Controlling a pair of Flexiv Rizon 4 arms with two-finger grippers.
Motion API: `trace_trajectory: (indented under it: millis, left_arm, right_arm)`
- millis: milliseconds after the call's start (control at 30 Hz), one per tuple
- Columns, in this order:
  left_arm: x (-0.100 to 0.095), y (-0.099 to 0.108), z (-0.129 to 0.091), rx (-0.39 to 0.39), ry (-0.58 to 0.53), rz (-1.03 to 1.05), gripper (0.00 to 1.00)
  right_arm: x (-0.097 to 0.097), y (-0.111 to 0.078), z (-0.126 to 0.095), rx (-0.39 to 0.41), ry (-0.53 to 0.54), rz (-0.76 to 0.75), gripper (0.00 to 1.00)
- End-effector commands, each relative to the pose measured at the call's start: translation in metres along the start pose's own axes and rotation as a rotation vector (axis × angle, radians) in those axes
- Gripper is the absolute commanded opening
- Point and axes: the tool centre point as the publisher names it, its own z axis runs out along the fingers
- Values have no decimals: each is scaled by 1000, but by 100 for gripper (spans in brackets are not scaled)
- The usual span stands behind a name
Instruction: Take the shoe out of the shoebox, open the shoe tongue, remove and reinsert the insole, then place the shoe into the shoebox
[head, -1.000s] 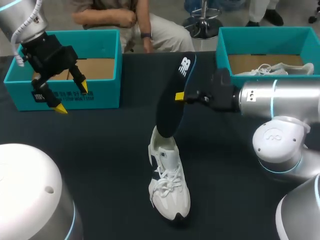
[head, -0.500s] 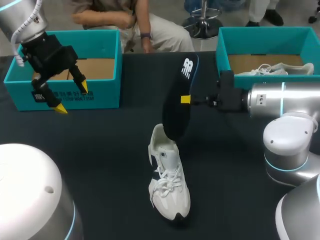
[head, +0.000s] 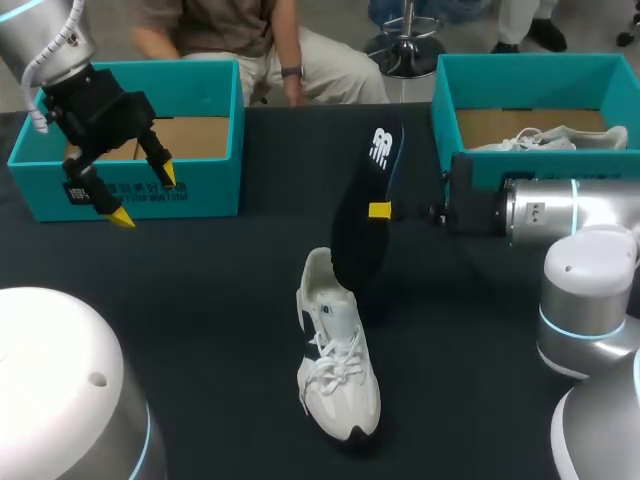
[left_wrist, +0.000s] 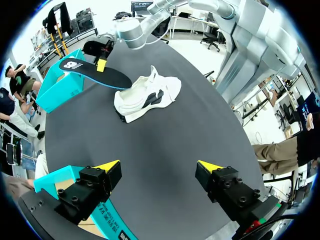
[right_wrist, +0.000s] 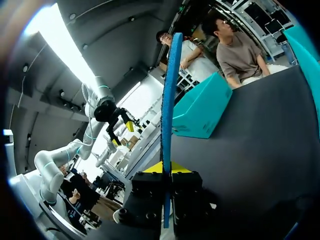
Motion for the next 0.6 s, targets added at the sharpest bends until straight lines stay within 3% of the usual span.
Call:
trace_trajectory:
  millis: [33, 300, 600]
  left_arm:
    - [0, 0, 0, -2, 1, 0, 100]
    - [0, 0, 0, -2, 1, 0, 100]
    - [0, 0, 0, -2, 1, 0, 100]
  right_arm:
    - [3, -12, 2, -16, -4, 9, 0]
    - [6, -20, 1, -20, -9, 21, 0]
    - [7, -13, 6, -12, -12, 14, 0]
